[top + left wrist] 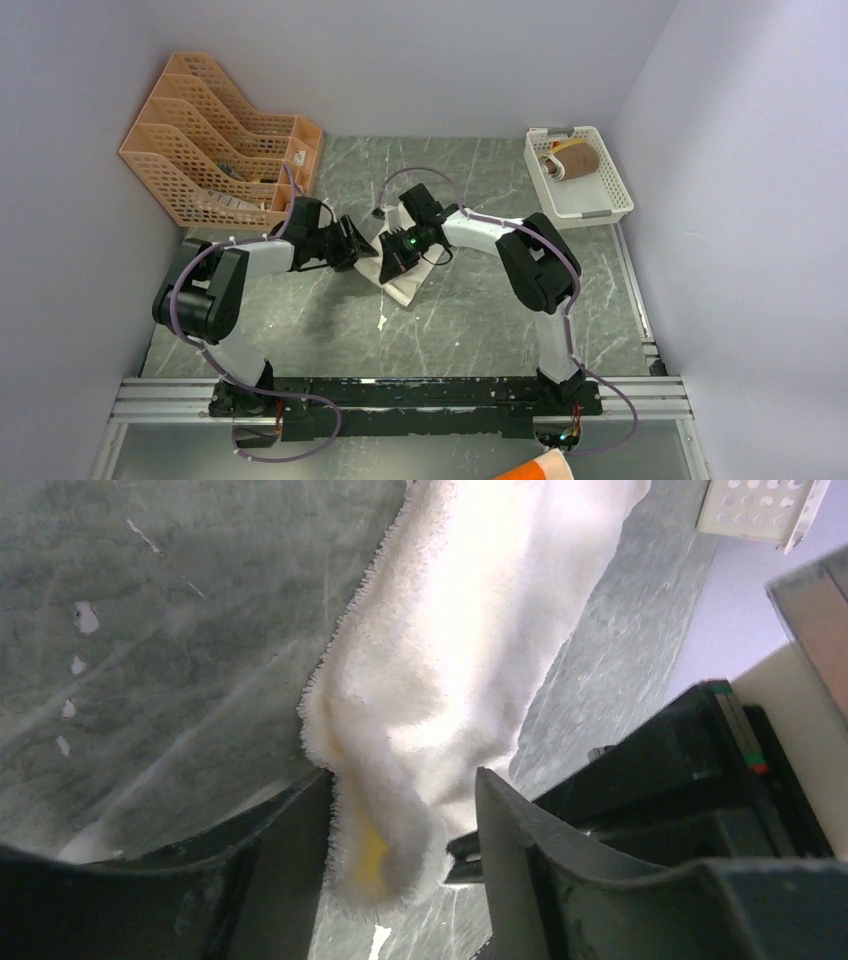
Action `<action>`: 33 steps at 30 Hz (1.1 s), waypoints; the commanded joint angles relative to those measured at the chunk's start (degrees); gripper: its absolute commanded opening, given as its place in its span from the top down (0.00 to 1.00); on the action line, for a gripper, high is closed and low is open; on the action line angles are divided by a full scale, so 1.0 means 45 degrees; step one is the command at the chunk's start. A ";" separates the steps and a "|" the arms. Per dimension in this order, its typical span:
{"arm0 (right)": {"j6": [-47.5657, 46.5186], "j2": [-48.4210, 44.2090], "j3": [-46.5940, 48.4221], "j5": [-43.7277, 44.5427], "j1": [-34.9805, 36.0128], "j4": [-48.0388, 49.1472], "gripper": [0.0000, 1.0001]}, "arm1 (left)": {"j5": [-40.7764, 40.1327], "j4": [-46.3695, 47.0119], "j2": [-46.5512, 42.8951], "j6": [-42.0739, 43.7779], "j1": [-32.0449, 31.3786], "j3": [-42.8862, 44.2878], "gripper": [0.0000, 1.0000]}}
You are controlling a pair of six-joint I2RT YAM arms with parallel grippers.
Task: Roll the towels
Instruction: Roll the towel at the center of the board.
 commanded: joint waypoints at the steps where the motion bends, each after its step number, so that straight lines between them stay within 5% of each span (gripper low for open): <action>1: -0.0622 -0.0060 0.0279 0.0241 0.0170 -0.0748 1.00 | 0.0139 0.0018 0.0190 -0.0301 -0.0087 0.0383 0.42; 6: -0.0878 -0.0087 0.0418 0.0619 0.0165 -0.1074 1.00 | 0.0161 -0.0557 0.0168 0.0065 -0.0084 0.0432 0.58; 10: -0.1025 -0.0160 0.0566 0.0880 0.0170 -0.1318 0.99 | 0.0274 -0.0507 0.0331 0.0115 -0.0078 0.0265 0.86; 11: -0.1025 -0.0258 0.0533 0.1058 0.0172 -0.1325 0.85 | 0.0363 -0.0465 0.0456 0.0105 -0.0079 0.0240 0.92; 14: -0.1144 -0.1160 0.0024 0.2544 0.0498 -0.1201 0.54 | 0.0729 -0.0298 0.0729 -0.0028 -0.0070 0.0158 0.93; 17: -0.1551 -0.2297 -0.0746 0.5186 0.1308 -0.1123 0.40 | 0.0994 -0.0226 0.0972 -0.0170 -0.0070 0.0138 0.93; 26: -0.1283 -0.3812 -0.2497 0.8302 0.2772 0.0405 0.38 | 0.1188 -0.0764 0.1286 0.0007 0.0077 0.0367 0.93; 33: -0.1541 -0.2975 -0.2239 0.9600 0.3522 0.0803 0.38 | 0.1548 -0.0971 0.1194 0.0185 0.0655 0.0246 0.93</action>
